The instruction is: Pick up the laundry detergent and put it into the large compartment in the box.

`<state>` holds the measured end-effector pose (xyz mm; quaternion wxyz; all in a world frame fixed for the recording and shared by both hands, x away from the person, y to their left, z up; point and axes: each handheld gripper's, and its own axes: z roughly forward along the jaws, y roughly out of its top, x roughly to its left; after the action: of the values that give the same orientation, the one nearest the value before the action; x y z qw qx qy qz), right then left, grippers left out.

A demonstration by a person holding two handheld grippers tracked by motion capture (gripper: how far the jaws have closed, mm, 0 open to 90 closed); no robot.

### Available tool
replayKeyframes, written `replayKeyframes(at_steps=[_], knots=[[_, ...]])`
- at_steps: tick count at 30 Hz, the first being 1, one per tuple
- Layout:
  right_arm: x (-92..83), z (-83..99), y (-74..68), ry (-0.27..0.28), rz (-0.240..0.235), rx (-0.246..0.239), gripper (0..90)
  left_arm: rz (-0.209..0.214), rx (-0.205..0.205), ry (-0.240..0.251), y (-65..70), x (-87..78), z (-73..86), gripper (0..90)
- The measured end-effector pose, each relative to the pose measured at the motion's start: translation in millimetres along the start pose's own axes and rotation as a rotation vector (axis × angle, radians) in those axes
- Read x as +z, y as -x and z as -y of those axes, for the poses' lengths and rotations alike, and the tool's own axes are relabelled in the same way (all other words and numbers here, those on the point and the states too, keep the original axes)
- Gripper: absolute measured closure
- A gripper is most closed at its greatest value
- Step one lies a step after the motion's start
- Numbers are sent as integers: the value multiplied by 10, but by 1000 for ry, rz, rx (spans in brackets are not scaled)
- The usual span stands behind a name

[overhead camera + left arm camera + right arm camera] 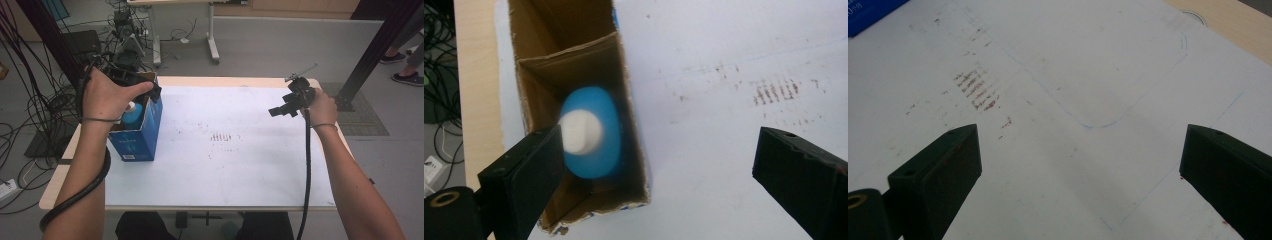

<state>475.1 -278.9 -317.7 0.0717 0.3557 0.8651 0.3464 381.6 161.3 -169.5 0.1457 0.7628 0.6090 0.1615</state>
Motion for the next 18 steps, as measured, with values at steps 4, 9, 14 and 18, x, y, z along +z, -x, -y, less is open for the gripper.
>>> replayKeyframes(at_steps=[4, 9, 14, 18], knots=[[-22, -1, -7, -4, 6, -1, 32, 21, 48, -8, 143, -37, -31, 71], [-69, 11, -14, -6, 14, 9, 31, 60, 111, -23, 321, -65, -70, 73], [-129, 19, -31, 5, 15, 16, 31, 83, 165, -44, 525, -51, -101, 74], [-171, 12, -56, 13, 19, 14, 31, 114, 202, -55, 671, -21, -99, 75]])
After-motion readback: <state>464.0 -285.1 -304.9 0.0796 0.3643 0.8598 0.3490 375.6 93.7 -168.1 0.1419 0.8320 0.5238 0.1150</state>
